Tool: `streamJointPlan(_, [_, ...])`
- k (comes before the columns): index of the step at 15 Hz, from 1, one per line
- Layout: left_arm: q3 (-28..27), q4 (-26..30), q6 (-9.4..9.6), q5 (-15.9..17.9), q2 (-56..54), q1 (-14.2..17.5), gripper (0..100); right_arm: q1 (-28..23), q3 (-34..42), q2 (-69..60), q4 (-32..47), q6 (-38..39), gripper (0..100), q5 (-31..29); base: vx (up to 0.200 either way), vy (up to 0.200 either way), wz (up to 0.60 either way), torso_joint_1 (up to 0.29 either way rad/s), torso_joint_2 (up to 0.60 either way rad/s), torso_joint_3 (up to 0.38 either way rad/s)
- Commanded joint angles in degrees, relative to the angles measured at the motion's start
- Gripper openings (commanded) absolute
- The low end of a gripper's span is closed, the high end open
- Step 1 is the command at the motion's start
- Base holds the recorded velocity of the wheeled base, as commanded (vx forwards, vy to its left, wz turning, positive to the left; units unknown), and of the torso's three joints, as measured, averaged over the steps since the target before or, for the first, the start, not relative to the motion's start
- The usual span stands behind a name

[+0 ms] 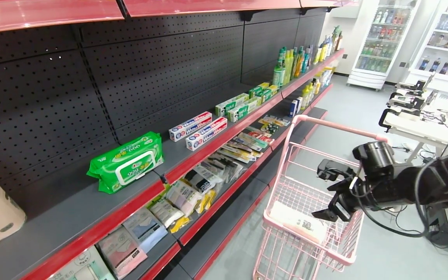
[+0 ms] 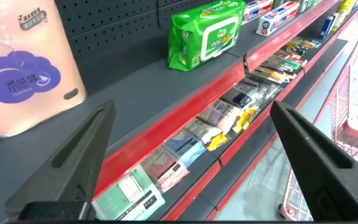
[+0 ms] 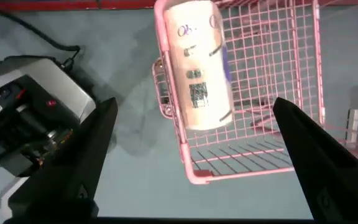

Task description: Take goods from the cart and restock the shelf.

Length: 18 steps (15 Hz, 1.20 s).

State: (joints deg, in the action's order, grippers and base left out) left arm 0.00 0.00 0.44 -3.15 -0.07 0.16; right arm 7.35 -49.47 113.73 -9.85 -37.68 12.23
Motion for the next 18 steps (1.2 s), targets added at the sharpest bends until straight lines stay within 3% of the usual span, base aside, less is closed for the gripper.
streamJointPlan(1, [0.0, 0.0, 0.0, -0.02, 0.07, 0.02, 100, 2.93, -4.14, 8.35, -0.08, -1.34, 100, -0.71, 0.0, 0.0, 0.0, 0.0, 0.0, 0.0])
streamJointPlan(5, [0.0, 0.0, 0.0, -0.02, 0.07, 0.02, 100, 3.02, -6.52, 11.17, -0.08, -2.05, 100, -3.26, 0.0, 0.0, 0.0, -0.02, 0.05, 0.021])
streamJointPlan(10, [0.0, 0.0, 0.0, -0.02, 0.07, 0.02, 100, 6.8, -9.15, 15.12, -0.08, -2.05, 100, -3.97, 0.0, 0.0, 0.0, -0.081, 0.18, 0.095])
streamJointPlan(18, [0.0, 0.0, 0.0, -0.02, 0.07, 0.02, 100, 5.48, -13.11, 19.52, -0.08, -4.95, 100, -6.34, 0.0, 0.0, 0.0, -0.113, 0.24, 0.132])
